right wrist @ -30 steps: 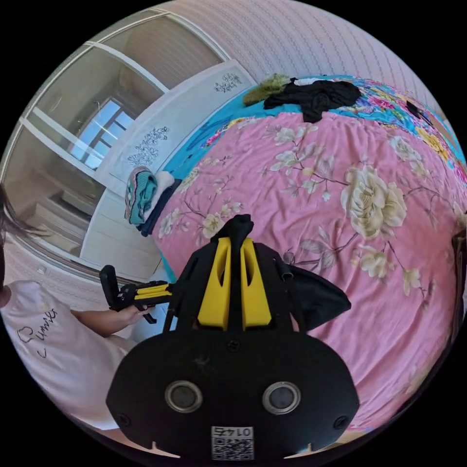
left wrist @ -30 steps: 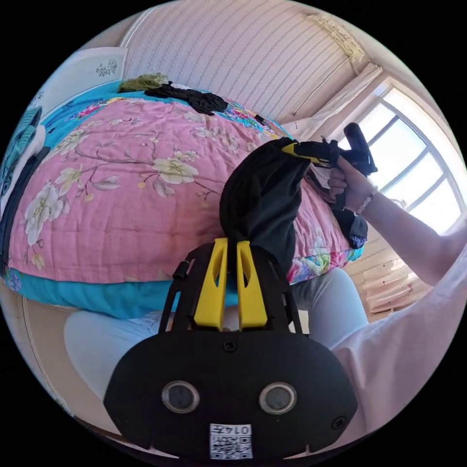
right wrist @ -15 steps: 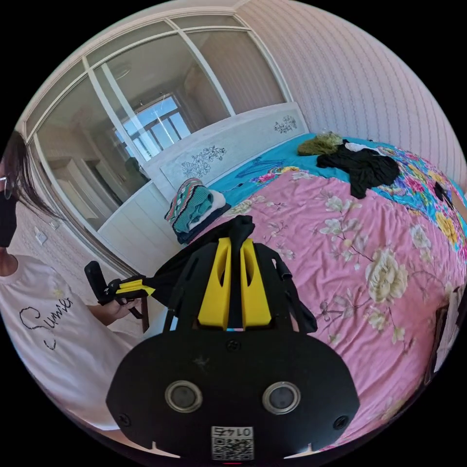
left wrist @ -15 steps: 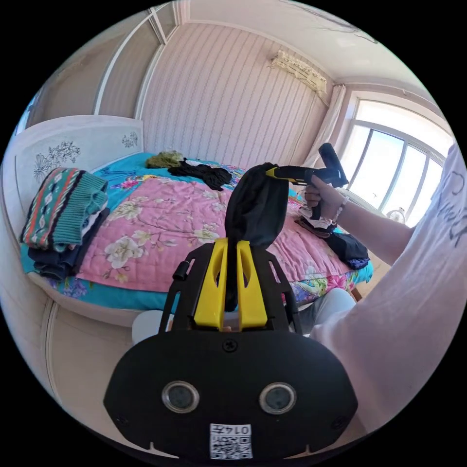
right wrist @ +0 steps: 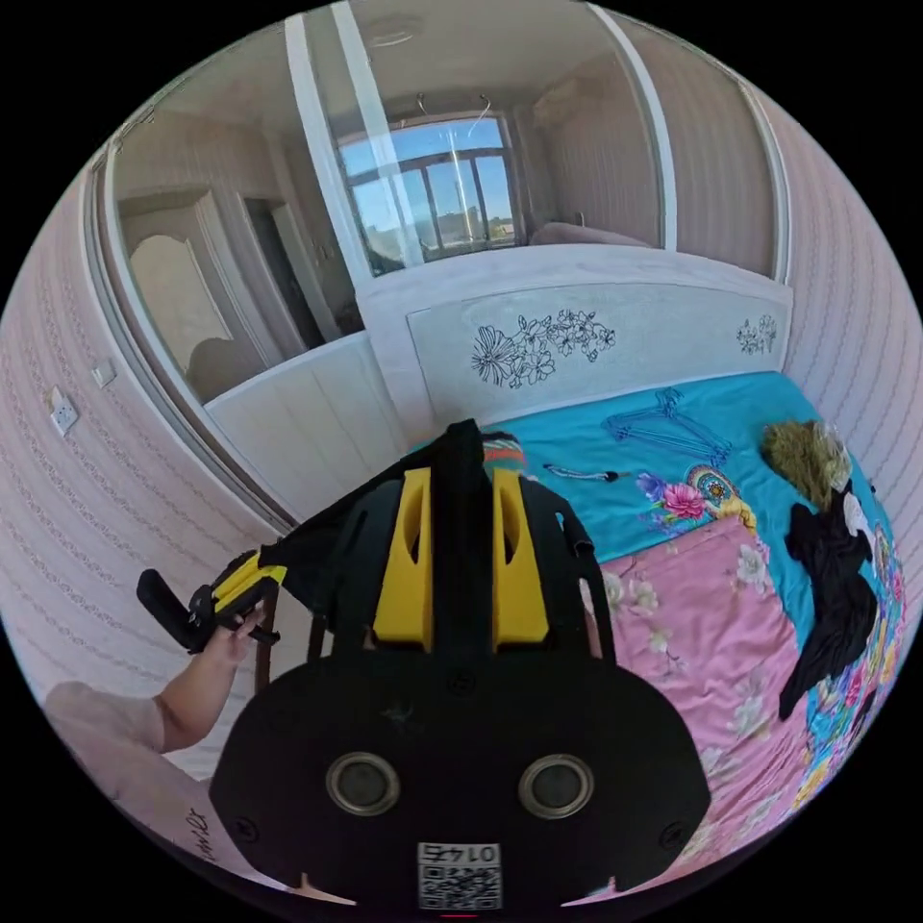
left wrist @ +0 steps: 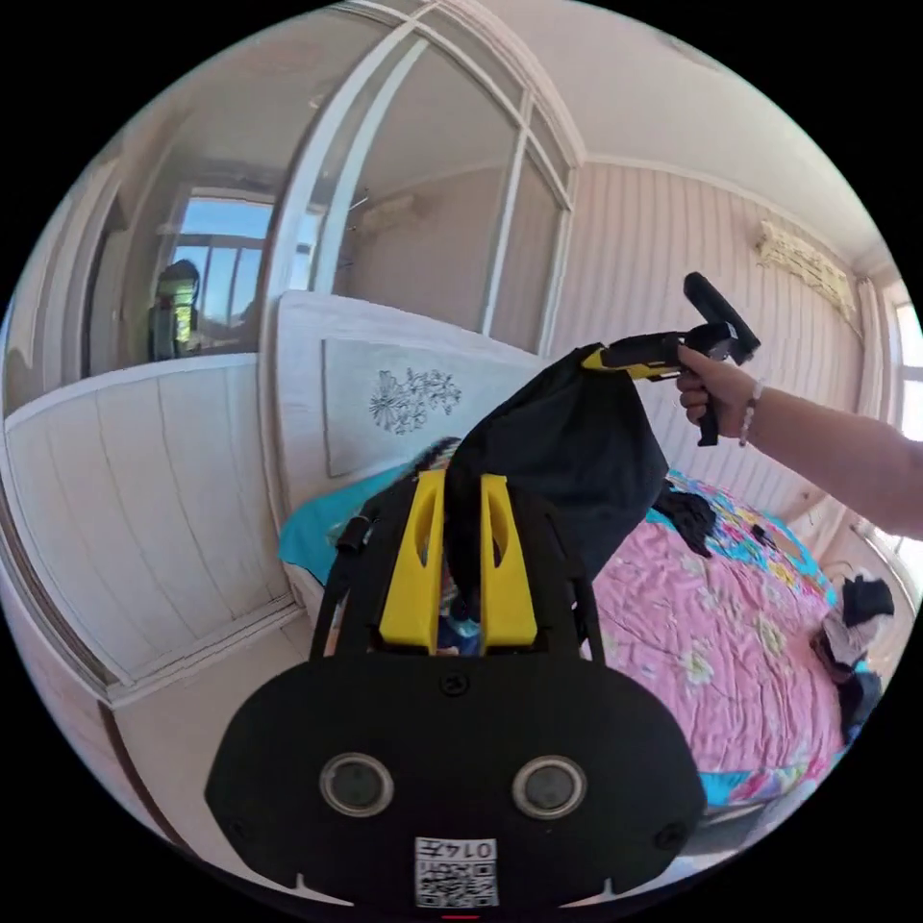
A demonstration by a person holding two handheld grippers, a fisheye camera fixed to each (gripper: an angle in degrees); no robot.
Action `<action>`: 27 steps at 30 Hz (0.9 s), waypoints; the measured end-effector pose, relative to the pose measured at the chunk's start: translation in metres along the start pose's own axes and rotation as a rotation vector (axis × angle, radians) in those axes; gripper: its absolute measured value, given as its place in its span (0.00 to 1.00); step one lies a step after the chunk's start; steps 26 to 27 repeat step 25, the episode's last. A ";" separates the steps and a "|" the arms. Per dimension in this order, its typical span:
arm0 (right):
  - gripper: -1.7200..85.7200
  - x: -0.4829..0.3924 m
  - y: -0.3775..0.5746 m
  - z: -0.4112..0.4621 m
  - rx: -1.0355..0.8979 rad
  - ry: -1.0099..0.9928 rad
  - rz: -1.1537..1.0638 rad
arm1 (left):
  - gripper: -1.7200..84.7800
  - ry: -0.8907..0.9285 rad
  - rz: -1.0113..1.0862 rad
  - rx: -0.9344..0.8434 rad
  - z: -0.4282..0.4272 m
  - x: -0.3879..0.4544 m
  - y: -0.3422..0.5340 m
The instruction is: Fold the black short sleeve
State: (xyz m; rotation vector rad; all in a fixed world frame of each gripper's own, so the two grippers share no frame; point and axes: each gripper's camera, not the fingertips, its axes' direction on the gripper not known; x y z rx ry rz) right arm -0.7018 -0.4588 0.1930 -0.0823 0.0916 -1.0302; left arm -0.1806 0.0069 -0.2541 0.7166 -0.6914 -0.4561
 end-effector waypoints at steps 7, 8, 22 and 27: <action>0.17 -0.016 0.071 0.050 -0.076 0.027 -0.064 | 0.08 -0.022 0.039 -0.158 0.014 -0.012 0.041; 0.16 -0.017 0.107 0.045 -0.075 0.040 -0.083 | 0.08 -0.018 0.121 -0.130 -0.003 0.005 0.054; 0.20 -0.113 0.652 -0.168 -0.070 0.714 0.559 | 0.11 0.666 0.677 0.184 -0.193 0.311 0.189; 0.22 -0.148 0.745 -0.214 0.025 0.864 0.785 | 0.12 0.866 0.770 0.243 -0.222 0.382 0.199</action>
